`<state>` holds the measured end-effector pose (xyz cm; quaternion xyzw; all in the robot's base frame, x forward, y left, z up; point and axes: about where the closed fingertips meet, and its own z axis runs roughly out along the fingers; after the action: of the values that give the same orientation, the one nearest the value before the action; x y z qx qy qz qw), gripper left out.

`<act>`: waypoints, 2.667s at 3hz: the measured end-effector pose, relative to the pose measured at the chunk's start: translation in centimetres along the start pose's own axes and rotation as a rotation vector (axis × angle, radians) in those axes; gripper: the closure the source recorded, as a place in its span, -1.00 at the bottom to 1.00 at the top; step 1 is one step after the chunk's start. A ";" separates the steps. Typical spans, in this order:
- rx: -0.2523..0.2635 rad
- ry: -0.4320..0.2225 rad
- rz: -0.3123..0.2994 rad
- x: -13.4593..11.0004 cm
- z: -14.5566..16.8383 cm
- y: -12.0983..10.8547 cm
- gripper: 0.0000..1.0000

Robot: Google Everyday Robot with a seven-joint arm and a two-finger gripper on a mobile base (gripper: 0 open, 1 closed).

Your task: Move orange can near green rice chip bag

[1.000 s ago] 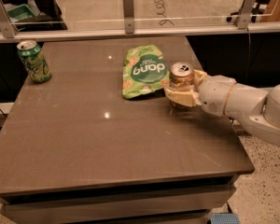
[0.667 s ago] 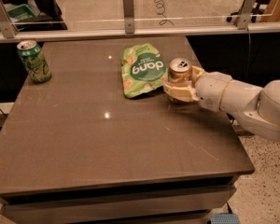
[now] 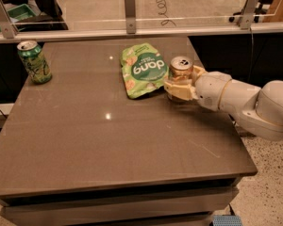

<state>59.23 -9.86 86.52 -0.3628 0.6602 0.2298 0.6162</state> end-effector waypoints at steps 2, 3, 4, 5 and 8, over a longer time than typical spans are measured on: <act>0.003 -0.015 0.033 0.0 0.8 -0.4 -0.27; 0.003 -0.015 0.034 -0.3 0.8 -0.4 -0.73; 0.004 -0.021 0.091 1.0 1.9 -0.6 -1.00; -0.003 -0.024 0.127 1.6 2.4 -0.6 -1.00; -0.117 0.000 0.048 -4.0 -5.5 1.0 -1.00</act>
Offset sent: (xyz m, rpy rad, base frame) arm 0.0340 0.0081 -0.0231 0.1356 0.0661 -0.0307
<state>54.85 -12.53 91.04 -0.3822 0.6541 0.2828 0.5883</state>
